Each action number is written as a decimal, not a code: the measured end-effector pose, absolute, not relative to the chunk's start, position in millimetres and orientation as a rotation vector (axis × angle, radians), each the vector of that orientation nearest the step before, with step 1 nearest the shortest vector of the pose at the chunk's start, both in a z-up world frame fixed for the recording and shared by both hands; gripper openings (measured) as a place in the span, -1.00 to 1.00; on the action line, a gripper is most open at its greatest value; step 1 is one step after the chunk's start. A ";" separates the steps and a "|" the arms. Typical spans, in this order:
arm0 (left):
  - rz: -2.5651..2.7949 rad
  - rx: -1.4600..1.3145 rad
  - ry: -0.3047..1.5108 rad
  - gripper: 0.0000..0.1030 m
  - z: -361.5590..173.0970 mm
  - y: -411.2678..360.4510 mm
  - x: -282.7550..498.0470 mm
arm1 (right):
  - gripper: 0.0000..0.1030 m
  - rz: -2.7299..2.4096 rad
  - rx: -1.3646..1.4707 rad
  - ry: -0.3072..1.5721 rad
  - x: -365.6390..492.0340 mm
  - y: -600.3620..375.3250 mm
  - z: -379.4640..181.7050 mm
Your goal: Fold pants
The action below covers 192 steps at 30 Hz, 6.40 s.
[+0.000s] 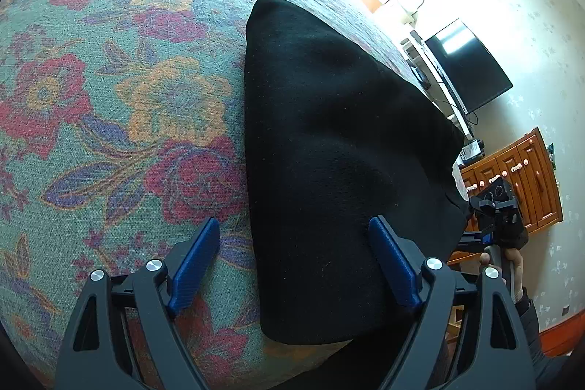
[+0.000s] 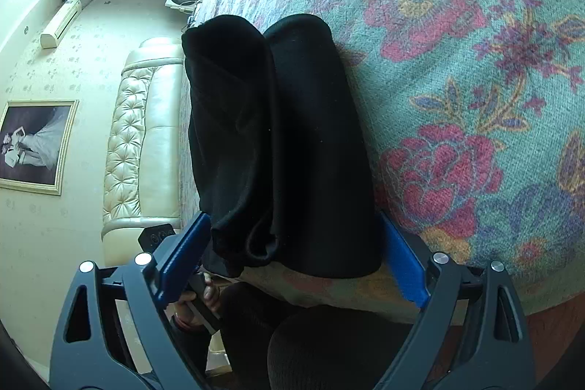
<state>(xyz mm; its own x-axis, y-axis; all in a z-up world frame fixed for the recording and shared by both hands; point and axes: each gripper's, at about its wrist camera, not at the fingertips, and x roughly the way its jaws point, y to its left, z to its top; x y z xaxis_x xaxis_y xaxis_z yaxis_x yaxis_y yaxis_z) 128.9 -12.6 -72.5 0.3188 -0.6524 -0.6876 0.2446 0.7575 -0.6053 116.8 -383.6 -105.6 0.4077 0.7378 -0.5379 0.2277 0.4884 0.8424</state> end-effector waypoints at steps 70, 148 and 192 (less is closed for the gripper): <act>-0.739 -0.315 1.009 0.68 -76.2 -21.8 241.6 | 0.18 0.563 1.123 1.012 206.0 -444.4 -150.3; -0.238 -0.467 0.855 0.66 -24.5 145.0 140.5 | 0.51 0.212 0.610 1.061 159.3 -317.7 -85.0; -0.041 -0.059 0.809 0.66 -12.7 34.6 10.5 | 0.74 0.135 0.094 0.940 52.3 -148.0 -62.1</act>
<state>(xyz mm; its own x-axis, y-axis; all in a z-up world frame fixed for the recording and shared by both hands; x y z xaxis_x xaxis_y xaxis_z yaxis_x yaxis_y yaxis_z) 10.5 34.6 -12.7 0.6892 -0.0588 -0.7222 0.0136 0.9976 -0.0683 52.3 -148.0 -62.1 0.5825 0.1562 -0.7977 -0.0743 0.9875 0.1390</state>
